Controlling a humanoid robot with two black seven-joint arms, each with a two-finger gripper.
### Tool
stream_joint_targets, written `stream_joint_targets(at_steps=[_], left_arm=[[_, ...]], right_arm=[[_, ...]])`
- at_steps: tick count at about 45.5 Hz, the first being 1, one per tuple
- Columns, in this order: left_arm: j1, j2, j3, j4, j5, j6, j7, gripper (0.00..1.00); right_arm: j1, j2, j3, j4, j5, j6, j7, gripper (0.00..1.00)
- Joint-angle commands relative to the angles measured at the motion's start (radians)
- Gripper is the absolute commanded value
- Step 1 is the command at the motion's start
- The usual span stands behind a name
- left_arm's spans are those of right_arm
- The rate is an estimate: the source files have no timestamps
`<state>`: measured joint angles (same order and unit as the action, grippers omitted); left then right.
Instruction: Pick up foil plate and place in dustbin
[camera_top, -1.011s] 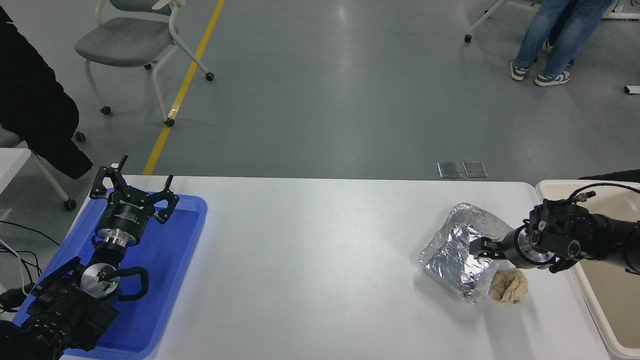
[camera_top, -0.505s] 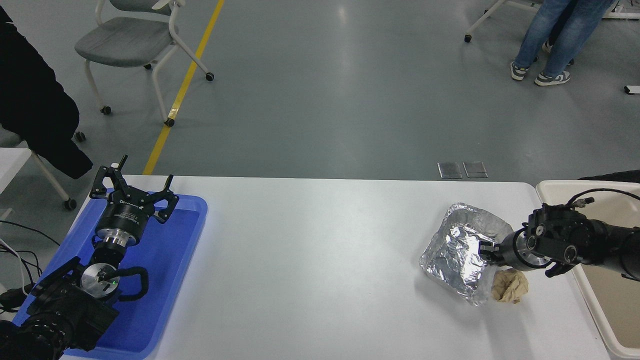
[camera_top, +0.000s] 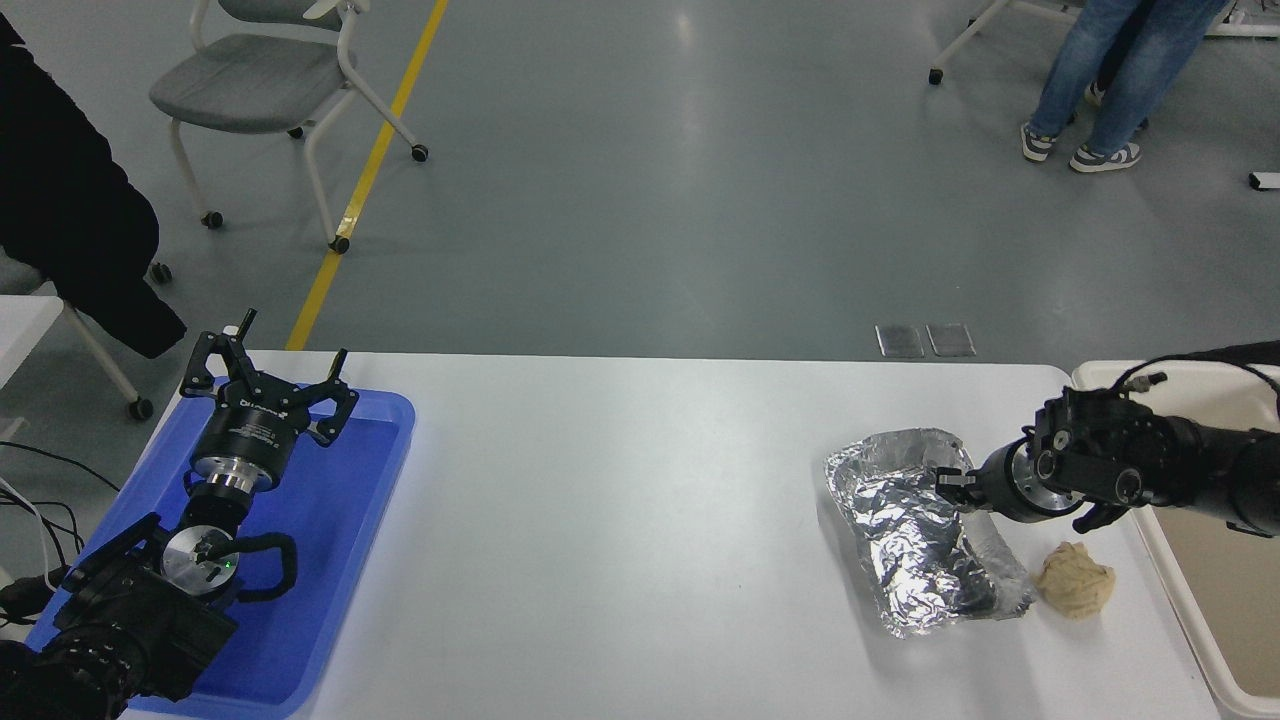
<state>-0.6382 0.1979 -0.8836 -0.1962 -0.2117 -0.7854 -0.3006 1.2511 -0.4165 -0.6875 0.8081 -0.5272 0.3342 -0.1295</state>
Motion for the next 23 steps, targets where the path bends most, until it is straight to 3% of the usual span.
stream_joint_targets(at_steps=[1, 12, 23], left_arm=[[0.002, 0.000, 0.000, 0.001, 0.000, 0.000, 0.000, 1.00], [0.002, 0.001, 0.000, -0.002, 0.000, 0.000, 0.000, 1.00], [0.002, 0.001, 0.000, 0.001, 0.000, 0.000, 0.000, 1.00]], right_arm=[[0.207, -0.077, -0.118, 0.134, 0.027, 0.048, -0.001, 0.00], [0.586, -0.146, -0.348, 0.325, 0.078, 0.138, -0.001, 0.00], [0.941, -0.142, -0.510, 0.440, 0.115, 0.288, -0.013, 0.00]])
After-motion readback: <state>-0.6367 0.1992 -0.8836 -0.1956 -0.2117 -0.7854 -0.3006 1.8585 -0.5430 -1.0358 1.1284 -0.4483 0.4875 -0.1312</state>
